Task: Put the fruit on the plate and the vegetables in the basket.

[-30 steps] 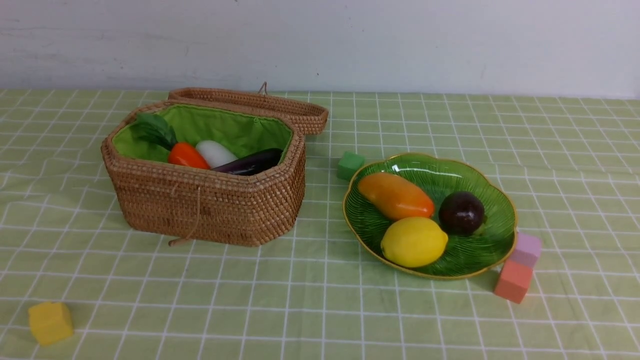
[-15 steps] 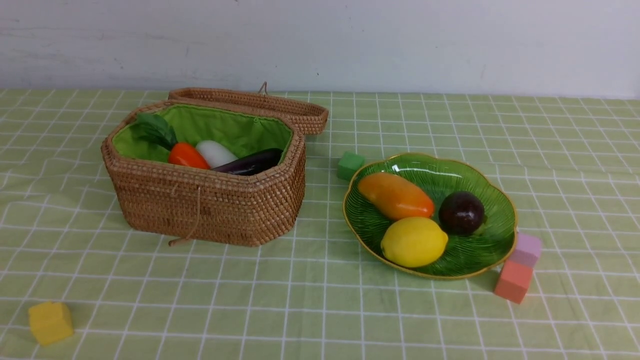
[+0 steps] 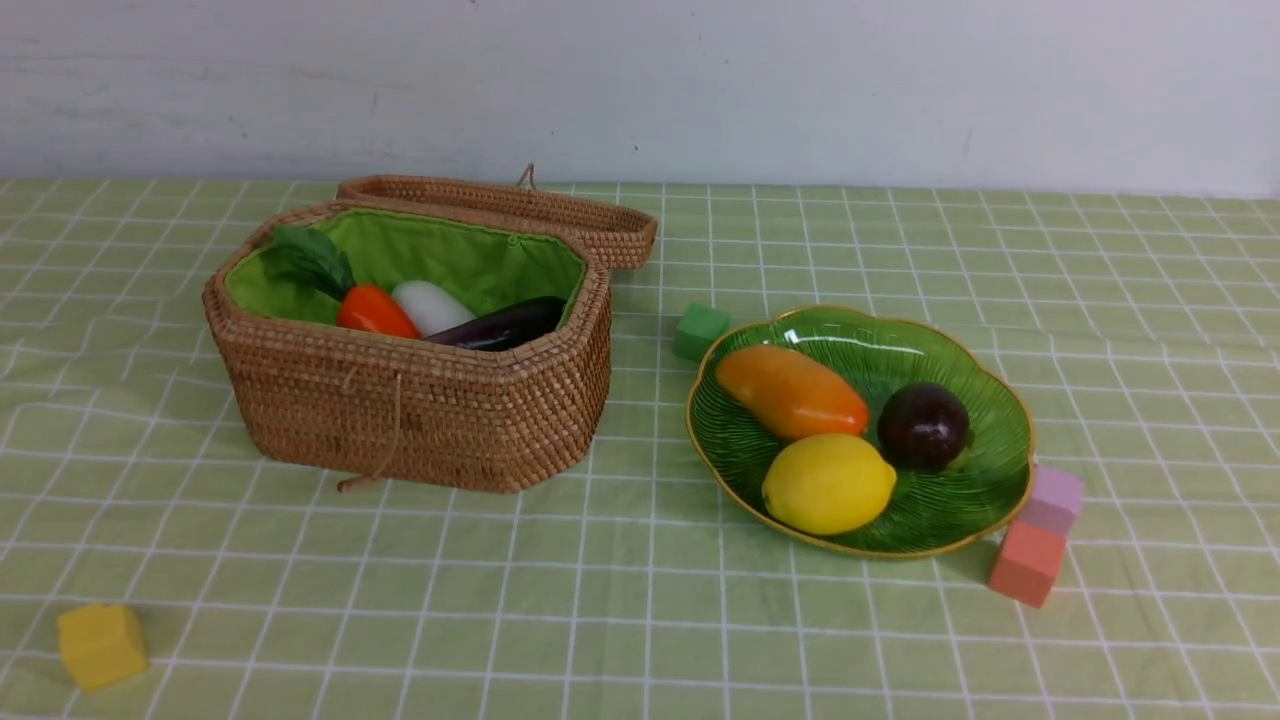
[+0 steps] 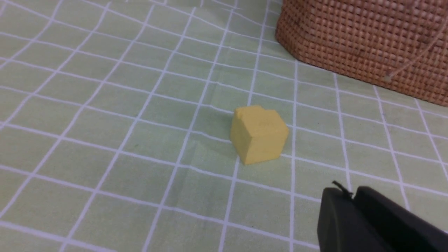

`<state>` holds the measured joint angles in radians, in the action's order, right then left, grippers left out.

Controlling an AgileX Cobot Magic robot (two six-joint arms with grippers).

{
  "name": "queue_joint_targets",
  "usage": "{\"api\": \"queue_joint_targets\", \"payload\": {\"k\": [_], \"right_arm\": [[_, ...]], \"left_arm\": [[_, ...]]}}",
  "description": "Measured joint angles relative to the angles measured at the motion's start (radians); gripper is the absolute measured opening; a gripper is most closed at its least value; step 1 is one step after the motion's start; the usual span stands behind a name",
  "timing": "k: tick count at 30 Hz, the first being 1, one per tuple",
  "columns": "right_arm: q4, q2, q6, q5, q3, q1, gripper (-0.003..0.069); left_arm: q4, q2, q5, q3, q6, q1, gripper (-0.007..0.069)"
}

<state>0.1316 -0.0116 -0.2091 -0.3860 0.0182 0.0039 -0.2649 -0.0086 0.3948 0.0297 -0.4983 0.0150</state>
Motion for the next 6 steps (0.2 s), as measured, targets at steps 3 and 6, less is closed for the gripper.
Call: {"api": "queue_joint_targets", "payload": {"k": [3, 6], "right_arm": [[0.000, 0.000, 0.000, 0.000, 0.000, 0.000, 0.0242], [0.001, 0.000, 0.000, 0.000, 0.000, 0.000, 0.0242]], "left_arm": [[0.000, 0.000, 0.000, 0.000, 0.000, -0.015, 0.0057], [0.000, 0.000, 0.000, 0.000, 0.000, -0.018, 0.0057]]}}
